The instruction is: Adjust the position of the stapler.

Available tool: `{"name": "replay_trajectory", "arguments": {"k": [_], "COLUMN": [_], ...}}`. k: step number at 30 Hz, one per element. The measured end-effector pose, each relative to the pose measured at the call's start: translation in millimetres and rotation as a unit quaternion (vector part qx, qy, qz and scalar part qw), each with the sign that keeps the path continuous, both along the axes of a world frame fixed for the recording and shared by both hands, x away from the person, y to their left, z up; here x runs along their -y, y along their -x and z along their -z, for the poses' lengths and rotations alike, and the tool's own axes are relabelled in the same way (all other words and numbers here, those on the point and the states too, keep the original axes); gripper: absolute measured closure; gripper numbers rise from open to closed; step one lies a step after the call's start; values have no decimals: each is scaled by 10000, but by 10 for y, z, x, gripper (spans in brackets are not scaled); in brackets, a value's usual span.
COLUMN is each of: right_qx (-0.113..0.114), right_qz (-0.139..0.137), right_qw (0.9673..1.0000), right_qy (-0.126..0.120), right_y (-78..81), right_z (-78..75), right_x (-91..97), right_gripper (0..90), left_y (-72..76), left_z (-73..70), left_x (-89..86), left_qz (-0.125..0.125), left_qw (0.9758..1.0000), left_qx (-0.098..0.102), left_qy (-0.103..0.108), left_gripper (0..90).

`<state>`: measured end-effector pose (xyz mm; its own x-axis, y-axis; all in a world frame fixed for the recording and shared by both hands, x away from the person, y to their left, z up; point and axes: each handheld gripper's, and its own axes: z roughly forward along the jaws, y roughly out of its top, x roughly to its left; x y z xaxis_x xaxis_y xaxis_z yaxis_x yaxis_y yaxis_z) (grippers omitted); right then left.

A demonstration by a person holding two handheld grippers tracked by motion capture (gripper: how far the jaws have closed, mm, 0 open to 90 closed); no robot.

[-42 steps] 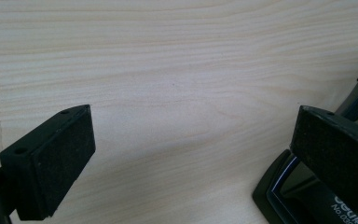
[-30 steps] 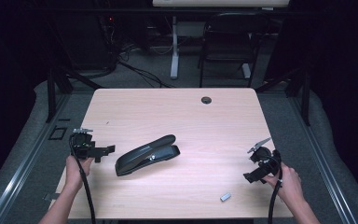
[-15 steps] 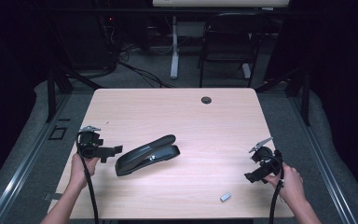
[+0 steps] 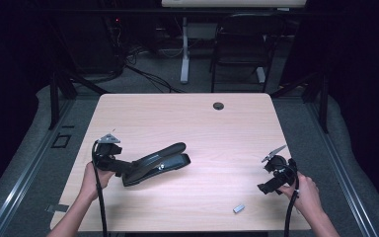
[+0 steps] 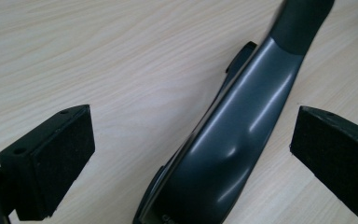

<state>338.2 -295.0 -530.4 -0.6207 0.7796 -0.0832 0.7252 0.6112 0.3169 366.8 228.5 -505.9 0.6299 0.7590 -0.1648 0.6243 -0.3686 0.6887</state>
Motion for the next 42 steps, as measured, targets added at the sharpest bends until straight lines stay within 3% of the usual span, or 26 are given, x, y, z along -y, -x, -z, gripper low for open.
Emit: {"name": "replay_trajectory", "arguments": {"k": [13,14,17,25,33,42], "right_qx": [4,14,-8,-51,-44,-153], "right_qz": [-21,-53,-45,-88,-98,-92], "right_qw": [10000,9999,10000,9999,9999,9998], "right_qy": [-51,101,3,27,112,114], "right_y": [5,1,0,-1,-1,-8], "right_z": [15,1,24,30,43,65], "right_x": [-14,-11,-20,-27,-32,-47], "right_gripper": [0,0,0,0,0,0], "left_y": [-6,-8,-18,-40,-29,-21], "left_z": [116,129,144,222,233,272], "left_x": [204,218,247,289,326,431], "left_qz": [393,365,384,478,677,950], "left_qw": [9977,9977,9972,9959,9948,9902], "left_qx": [20,36,12,-65,-105,26], "left_qy": [-548,-567,-638,-770,-752,-1028], "left_gripper": [0,0,0,8,12,250]}}
